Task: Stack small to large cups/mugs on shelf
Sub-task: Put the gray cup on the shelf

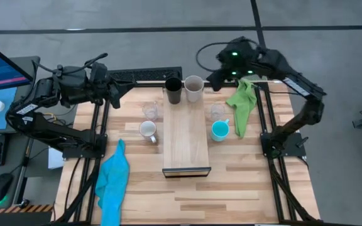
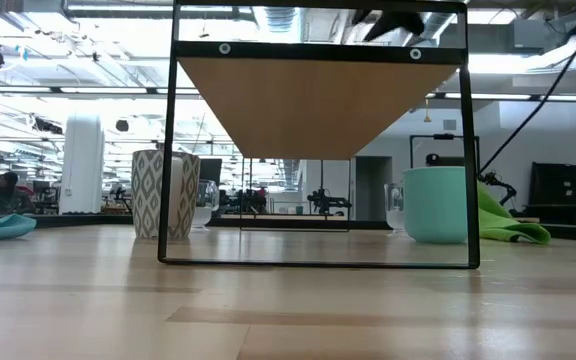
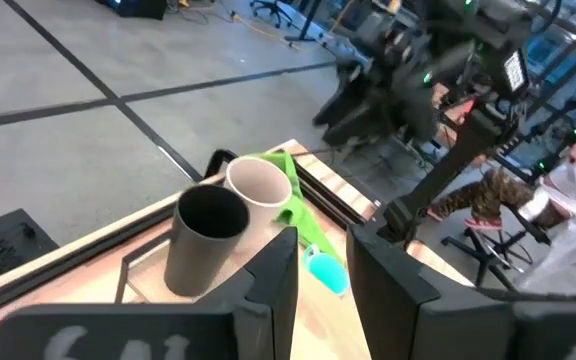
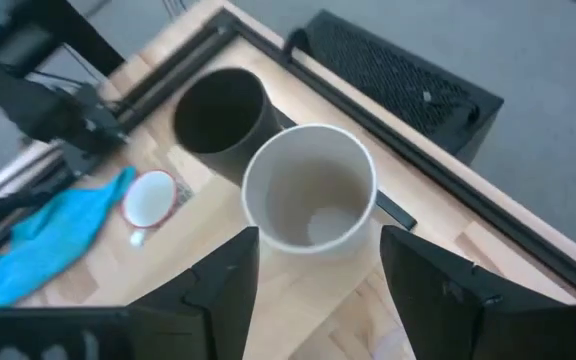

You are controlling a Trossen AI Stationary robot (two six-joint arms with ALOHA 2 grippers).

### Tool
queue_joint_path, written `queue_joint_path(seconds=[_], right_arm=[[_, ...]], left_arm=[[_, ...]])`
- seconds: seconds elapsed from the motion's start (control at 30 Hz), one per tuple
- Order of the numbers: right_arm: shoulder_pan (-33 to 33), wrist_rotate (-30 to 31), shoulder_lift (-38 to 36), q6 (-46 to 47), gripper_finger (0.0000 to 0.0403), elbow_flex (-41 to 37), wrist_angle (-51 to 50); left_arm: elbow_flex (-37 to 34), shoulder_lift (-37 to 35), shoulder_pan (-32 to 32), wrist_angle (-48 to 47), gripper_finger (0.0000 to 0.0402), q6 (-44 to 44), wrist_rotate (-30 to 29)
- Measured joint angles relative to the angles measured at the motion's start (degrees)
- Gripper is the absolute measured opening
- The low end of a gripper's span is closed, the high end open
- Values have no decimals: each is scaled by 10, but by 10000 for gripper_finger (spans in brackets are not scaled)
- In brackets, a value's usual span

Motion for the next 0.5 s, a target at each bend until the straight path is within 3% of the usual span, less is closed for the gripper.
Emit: queue_joint_path(seconds=[0.27, 0.5], right_arm=[[87, 22, -60, 33, 230, 1, -24], [195, 67, 6, 33, 230, 1, 24]], left_arm=[[0, 0, 0, -45, 80, -21, 40], [0, 0, 0, -125, 80, -57, 83]])
